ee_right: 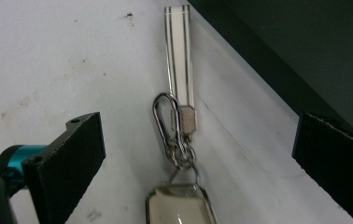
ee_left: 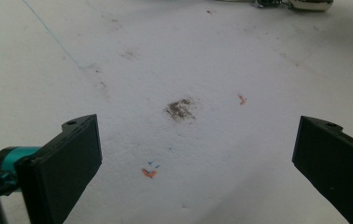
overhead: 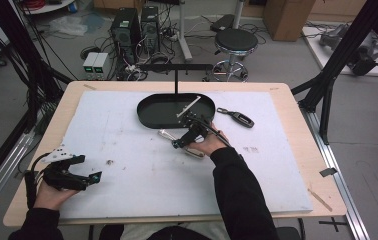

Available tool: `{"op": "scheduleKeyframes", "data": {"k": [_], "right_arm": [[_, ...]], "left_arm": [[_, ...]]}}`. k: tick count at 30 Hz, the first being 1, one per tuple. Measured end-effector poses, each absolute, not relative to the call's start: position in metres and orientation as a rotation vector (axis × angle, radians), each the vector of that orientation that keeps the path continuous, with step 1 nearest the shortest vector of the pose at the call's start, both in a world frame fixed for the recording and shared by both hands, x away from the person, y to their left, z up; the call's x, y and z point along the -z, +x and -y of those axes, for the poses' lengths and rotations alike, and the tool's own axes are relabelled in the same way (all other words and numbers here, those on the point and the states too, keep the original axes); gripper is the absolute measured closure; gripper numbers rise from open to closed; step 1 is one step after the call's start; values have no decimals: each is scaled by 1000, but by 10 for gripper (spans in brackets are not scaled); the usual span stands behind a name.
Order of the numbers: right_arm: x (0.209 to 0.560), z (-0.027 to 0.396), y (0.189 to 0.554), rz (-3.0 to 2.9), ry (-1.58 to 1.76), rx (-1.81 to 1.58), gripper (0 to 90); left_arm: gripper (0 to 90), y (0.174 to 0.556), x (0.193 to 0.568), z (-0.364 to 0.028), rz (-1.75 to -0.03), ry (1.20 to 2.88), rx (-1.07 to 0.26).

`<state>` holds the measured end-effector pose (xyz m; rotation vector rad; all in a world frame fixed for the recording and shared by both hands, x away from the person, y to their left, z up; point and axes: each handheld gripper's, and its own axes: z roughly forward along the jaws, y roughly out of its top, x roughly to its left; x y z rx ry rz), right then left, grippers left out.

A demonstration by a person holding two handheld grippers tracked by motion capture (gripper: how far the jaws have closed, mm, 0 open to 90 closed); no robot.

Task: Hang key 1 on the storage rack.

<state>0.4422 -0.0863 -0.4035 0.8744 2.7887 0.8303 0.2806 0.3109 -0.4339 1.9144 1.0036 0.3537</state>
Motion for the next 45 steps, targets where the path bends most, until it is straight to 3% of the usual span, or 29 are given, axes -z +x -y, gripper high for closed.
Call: {"op": "scheduleKeyframes", "data": {"k": [7,13,16,17,20,21,22,23,25,38,45], "right_arm": [[414,61,448,-2843,855,-752,30],[422,44,448,-2843,850,-771,125],[424,32,450,-2828,829,-699,268],[424,32,450,-2828,829,-699,268],[422,30,451,-2820,830,-687,536],[422,30,451,-2820,830,-687,536],[421,30,451,-2815,833,-674,623],[421,30,451,-2815,833,-674,623],[420,31,452,-2828,826,-679,723],[414,39,447,-2834,821,-670,748],[392,55,444,-2782,837,-751,748]], "left_arm": [[18,280,434,-311,-999,1914,-365],[18,279,432,-313,-1000,1892,-402],[18,278,432,-312,-998,1891,-408],[18,278,432,-312,-998,1891,-409],[18,278,432,-312,-998,1891,-409],[18,278,432,-312,-998,1891,-409],[18,278,432,-313,-998,1893,-410],[18,278,432,-312,-999,1893,-410],[19,278,432,-312,-998,1896,-407],[19,278,432,-315,-1005,1886,-413],[19,279,432,-315,-1001,1894,-412]]}}
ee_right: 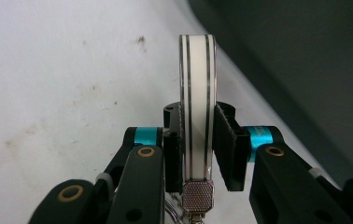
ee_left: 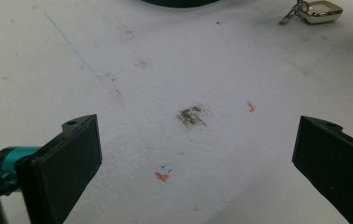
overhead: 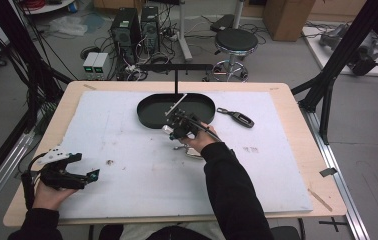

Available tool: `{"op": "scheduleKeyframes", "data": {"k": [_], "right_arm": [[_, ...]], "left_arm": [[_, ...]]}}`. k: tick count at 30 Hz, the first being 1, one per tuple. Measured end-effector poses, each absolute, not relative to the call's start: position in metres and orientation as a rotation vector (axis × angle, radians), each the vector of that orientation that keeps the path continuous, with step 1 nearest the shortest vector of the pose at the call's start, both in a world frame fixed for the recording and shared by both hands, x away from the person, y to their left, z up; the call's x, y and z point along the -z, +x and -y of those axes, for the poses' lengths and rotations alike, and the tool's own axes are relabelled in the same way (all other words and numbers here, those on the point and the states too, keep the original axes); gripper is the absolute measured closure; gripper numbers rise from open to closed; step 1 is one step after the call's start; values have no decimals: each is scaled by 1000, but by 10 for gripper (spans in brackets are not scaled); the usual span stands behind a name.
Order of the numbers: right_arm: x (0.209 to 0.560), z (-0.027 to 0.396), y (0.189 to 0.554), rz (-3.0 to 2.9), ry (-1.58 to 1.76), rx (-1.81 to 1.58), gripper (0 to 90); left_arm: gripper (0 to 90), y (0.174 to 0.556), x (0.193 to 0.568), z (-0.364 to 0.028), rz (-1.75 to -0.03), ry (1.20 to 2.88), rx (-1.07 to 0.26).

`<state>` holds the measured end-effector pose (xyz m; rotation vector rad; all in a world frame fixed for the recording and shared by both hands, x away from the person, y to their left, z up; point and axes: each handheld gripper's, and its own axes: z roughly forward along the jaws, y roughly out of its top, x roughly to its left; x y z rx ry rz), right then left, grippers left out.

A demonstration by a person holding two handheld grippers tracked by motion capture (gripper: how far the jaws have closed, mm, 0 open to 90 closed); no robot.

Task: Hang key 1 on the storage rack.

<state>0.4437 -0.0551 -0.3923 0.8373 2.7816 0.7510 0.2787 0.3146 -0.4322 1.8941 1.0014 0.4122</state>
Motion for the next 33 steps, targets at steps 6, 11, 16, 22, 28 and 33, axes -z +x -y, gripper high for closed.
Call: {"op": "scheduleKeyframes", "data": {"k": [6,11,16,22,28,33], "right_arm": [[364,82,446,-2710,898,-886,751],[345,98,446,-2672,925,-928,752],[324,110,445,-2627,937,-957,752],[305,116,451,-2577,964,-1007,752],[293,116,454,-2557,950,-1021,752],[284,115,455,-2559,939,-1027,752]], "left_arm": [[19,279,432,-314,-1005,1895,-413],[19,278,433,-313,-1004,1900,-415],[19,278,433,-313,-1003,1902,-406],[19,279,433,-312,-1000,1903,-393],[19,279,434,-312,-999,1907,-393],[19,280,434,-312,-1001,1907,-396]]}}
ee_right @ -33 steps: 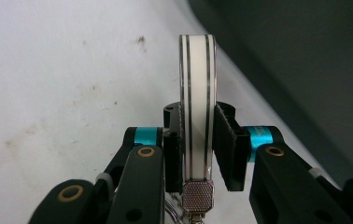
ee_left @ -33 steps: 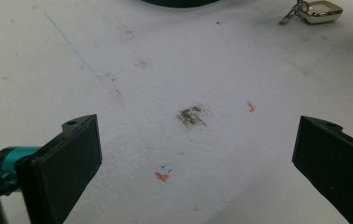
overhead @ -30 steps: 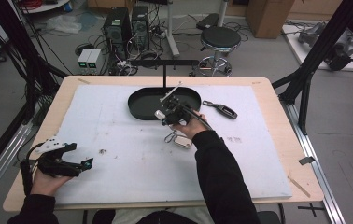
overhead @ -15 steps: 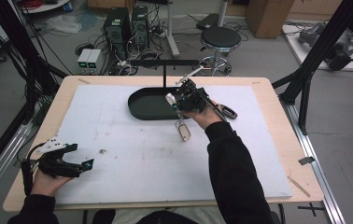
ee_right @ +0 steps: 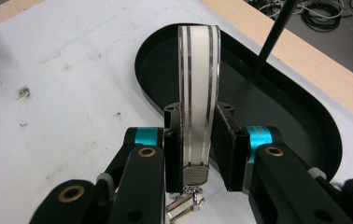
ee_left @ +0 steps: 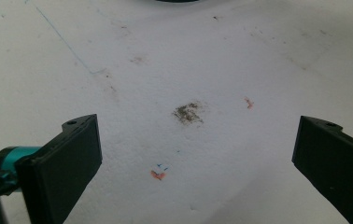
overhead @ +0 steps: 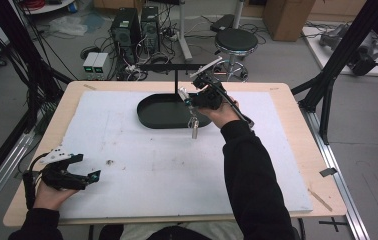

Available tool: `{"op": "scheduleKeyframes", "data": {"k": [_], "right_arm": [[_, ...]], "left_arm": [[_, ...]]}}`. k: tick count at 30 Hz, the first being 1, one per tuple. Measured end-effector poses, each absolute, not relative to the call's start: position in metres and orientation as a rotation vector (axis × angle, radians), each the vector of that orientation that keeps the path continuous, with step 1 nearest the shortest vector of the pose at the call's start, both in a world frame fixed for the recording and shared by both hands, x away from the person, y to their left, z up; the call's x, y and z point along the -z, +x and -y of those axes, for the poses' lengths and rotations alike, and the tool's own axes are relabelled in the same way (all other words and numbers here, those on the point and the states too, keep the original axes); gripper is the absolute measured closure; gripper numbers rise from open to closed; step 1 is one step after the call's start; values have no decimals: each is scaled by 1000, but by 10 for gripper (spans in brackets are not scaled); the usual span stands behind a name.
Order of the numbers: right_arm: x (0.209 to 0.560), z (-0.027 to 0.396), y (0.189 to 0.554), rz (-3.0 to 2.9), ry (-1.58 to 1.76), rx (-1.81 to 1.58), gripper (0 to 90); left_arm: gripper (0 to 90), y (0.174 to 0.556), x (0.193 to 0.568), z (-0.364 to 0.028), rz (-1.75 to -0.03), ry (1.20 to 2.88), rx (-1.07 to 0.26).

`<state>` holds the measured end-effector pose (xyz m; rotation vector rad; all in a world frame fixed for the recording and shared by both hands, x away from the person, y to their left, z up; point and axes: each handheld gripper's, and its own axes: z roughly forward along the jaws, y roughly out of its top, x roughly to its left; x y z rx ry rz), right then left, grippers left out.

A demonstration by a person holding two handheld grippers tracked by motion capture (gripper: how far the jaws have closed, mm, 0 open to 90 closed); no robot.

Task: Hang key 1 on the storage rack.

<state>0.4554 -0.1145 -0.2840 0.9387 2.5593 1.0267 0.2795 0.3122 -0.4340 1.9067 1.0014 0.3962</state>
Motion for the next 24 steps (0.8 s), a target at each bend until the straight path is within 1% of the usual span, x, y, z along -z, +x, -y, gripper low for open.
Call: {"op": "scheduleKeyframes", "data": {"k": [11,24], "right_arm": [[257,108,463,-2547,900,-1012,752],[234,118,493,-2503,923,-1032,752]], "left_arm": [[19,280,435,-312,-1009,1903,-383],[19,283,437,-313,-1006,1901,-373]]}}
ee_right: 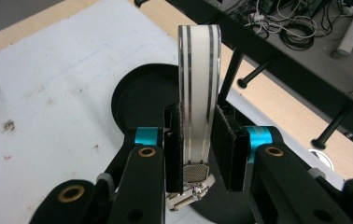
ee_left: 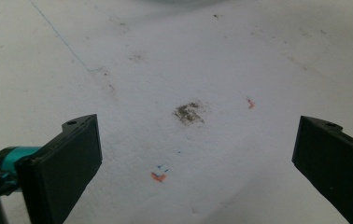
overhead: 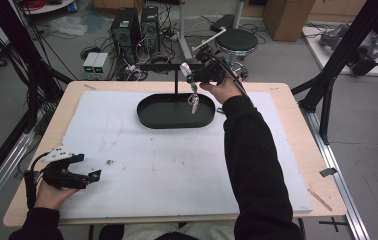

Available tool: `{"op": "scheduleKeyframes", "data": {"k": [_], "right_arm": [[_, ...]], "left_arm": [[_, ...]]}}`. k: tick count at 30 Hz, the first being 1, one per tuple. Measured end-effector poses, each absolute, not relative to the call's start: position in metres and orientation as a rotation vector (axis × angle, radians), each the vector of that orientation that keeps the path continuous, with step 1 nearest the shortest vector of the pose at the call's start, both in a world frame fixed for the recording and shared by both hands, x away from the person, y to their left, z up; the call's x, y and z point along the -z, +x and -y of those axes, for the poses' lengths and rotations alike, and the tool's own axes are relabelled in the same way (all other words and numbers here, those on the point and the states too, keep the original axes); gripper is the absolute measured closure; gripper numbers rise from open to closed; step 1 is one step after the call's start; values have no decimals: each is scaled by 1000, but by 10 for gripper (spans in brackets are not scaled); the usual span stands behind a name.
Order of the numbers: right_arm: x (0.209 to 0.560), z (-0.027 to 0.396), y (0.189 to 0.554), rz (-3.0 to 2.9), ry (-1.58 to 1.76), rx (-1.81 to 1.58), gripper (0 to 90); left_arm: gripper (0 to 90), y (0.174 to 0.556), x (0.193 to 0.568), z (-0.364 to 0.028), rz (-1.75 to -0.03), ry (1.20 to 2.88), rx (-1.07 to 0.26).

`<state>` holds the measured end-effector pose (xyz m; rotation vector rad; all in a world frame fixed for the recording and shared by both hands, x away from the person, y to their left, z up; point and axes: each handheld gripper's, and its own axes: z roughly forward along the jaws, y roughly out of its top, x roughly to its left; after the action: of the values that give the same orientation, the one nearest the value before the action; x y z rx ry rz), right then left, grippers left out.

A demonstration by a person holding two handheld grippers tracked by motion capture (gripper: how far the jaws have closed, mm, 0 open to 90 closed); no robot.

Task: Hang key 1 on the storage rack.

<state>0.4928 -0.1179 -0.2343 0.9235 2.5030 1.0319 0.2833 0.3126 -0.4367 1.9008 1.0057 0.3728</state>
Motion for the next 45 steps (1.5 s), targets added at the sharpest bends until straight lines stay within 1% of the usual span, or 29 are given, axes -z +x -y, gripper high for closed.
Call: {"op": "scheduleKeyframes", "data": {"k": [5,15,20,27,33,45], "right_arm": [[226,113,504,-2490,916,-1044,752],[221,102,523,-2467,883,-1087,752],[219,101,527,-2454,878,-1090,752],[201,93,530,-2420,841,-1099,752],[193,85,537,-2383,830,-1040,752],[201,82,551,-2359,894,-957,752]], "left_arm": [[19,284,437,-313,-1005,1899,-373],[19,285,437,-312,-1001,1898,-366],[19,284,436,-309,-989,1888,-360],[19,286,436,-304,-982,1900,-354],[19,285,436,-302,-974,1907,-353],[19,285,436,-303,-977,1906,-354]]}}
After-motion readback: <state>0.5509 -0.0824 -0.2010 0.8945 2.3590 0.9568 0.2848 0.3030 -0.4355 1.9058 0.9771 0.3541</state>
